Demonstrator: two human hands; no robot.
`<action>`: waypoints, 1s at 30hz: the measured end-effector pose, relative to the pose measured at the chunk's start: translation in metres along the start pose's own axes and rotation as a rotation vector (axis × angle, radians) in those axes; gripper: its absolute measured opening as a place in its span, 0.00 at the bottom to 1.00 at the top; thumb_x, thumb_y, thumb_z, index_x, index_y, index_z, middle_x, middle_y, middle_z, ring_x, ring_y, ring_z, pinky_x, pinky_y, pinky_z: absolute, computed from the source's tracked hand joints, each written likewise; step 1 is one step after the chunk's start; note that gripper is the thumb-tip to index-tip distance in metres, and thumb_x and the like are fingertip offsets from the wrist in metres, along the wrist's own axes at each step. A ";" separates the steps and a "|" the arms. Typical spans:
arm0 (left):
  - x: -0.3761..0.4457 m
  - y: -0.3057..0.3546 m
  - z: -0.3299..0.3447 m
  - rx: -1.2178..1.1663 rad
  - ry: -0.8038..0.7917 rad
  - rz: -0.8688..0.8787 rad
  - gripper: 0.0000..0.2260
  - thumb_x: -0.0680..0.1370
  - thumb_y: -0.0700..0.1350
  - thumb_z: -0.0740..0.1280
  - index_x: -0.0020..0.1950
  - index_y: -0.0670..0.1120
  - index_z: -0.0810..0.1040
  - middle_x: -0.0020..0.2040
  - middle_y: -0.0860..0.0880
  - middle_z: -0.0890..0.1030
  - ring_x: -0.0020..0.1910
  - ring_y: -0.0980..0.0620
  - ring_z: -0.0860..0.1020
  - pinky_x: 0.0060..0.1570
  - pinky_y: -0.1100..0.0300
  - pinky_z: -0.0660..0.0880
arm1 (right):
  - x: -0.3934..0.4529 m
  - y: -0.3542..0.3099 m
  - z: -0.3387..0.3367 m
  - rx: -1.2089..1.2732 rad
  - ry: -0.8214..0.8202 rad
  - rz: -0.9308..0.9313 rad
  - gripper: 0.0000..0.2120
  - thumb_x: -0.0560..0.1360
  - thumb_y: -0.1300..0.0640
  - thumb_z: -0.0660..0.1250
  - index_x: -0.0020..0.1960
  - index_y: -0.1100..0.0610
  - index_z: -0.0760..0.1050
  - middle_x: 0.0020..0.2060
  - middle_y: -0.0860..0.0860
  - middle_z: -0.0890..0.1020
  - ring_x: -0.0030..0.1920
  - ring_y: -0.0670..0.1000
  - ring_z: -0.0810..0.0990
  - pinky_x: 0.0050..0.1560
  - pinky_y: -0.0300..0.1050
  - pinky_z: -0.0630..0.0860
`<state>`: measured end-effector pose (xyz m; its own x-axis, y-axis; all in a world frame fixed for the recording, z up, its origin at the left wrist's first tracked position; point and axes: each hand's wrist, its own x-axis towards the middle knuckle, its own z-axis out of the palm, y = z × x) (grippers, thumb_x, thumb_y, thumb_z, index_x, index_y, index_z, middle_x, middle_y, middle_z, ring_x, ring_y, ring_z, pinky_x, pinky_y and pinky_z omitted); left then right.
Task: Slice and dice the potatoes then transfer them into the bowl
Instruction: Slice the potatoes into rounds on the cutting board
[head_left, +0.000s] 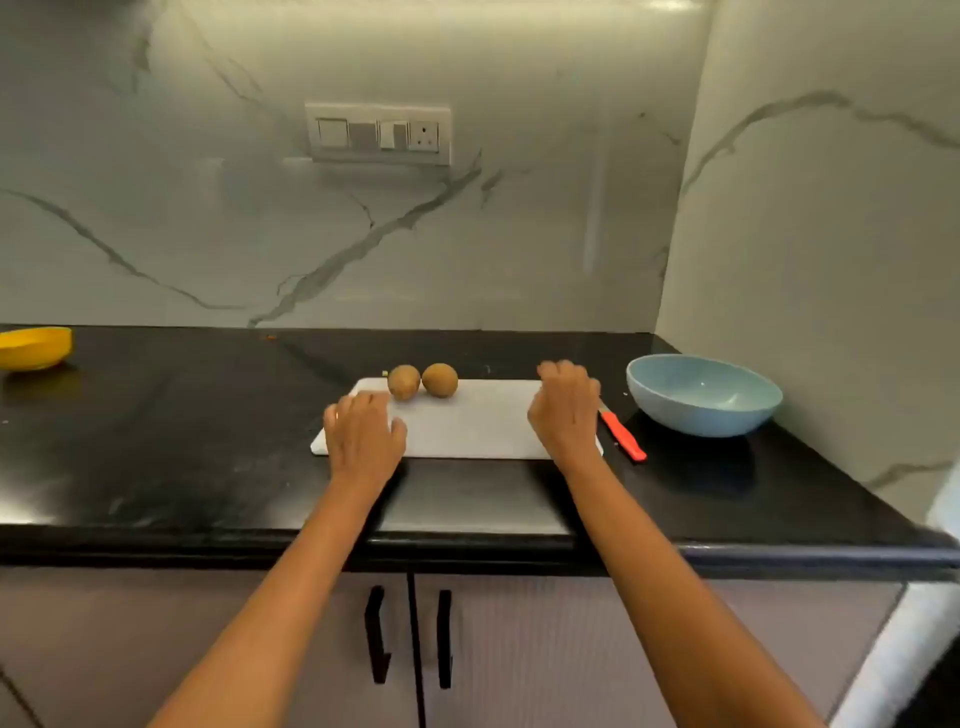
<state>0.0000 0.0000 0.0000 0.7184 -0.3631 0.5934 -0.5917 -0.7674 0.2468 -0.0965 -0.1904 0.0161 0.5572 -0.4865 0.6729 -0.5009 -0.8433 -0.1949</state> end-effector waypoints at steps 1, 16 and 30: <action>-0.003 -0.004 -0.001 -0.005 -0.112 -0.064 0.13 0.76 0.47 0.62 0.56 0.42 0.77 0.55 0.42 0.79 0.55 0.41 0.74 0.56 0.51 0.65 | -0.007 0.007 -0.006 -0.089 -0.092 0.086 0.13 0.73 0.66 0.59 0.56 0.60 0.74 0.52 0.57 0.77 0.53 0.58 0.75 0.51 0.48 0.68; -0.020 -0.003 -0.026 -0.053 -0.298 -0.146 0.18 0.76 0.55 0.62 0.60 0.45 0.77 0.59 0.45 0.77 0.61 0.45 0.71 0.65 0.52 0.63 | -0.026 0.024 -0.021 -0.266 -0.258 0.449 0.11 0.78 0.61 0.63 0.60 0.59 0.73 0.54 0.56 0.79 0.55 0.54 0.74 0.49 0.44 0.74; 0.052 0.039 0.027 0.122 -0.125 -0.015 0.20 0.78 0.56 0.57 0.63 0.44 0.70 0.60 0.45 0.75 0.59 0.46 0.70 0.60 0.52 0.62 | 0.024 -0.010 0.021 -0.033 -0.105 -0.096 0.21 0.81 0.66 0.51 0.74 0.60 0.56 0.54 0.57 0.73 0.46 0.53 0.79 0.42 0.39 0.69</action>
<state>0.0244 -0.0633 0.0199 0.7711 -0.4079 0.4888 -0.5373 -0.8289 0.1559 -0.0642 -0.1989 0.0190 0.6691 -0.4263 0.6087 -0.4622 -0.8802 -0.1083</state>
